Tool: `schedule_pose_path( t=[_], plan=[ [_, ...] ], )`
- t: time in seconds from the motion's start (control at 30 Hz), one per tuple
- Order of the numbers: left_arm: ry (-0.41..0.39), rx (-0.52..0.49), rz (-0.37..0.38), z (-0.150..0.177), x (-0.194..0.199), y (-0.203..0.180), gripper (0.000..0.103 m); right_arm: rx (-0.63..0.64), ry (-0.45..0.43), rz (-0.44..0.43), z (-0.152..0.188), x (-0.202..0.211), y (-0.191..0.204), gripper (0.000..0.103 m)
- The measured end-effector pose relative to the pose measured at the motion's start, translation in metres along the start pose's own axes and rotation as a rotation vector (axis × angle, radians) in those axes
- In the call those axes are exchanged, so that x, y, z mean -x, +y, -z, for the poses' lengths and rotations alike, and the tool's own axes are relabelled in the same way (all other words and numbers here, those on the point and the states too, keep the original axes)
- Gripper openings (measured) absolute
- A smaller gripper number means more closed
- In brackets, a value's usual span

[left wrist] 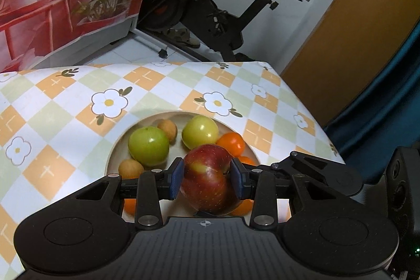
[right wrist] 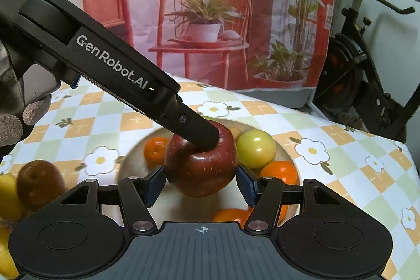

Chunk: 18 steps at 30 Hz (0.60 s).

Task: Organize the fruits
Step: 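Carry both red apples onto the beige plate and open both grippers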

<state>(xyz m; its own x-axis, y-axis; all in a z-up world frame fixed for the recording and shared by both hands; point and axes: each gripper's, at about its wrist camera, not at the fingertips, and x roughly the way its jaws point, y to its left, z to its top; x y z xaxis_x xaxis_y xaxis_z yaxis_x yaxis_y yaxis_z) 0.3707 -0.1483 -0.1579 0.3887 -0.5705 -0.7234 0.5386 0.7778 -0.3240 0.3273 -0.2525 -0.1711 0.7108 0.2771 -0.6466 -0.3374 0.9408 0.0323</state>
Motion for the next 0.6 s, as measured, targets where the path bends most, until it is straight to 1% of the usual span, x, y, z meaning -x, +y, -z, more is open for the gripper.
schedule_pose_path(
  t=[0.33,0.4,0.6],
  plan=[
    [0.012,-0.001,-0.032,-0.005,-0.016,0.009,0.038,-0.002,0.037,0.024,0.0,-0.026,-0.005,0.056],
    [0.005,-0.005,-0.035,-0.005,-0.016,0.01,0.038,-0.005,0.034,0.029,-0.001,-0.029,-0.005,0.056],
    [-0.007,-0.047,-0.06,-0.006,-0.017,0.006,0.038,0.002,0.036,0.047,-0.003,-0.034,-0.003,0.056]
  ],
)
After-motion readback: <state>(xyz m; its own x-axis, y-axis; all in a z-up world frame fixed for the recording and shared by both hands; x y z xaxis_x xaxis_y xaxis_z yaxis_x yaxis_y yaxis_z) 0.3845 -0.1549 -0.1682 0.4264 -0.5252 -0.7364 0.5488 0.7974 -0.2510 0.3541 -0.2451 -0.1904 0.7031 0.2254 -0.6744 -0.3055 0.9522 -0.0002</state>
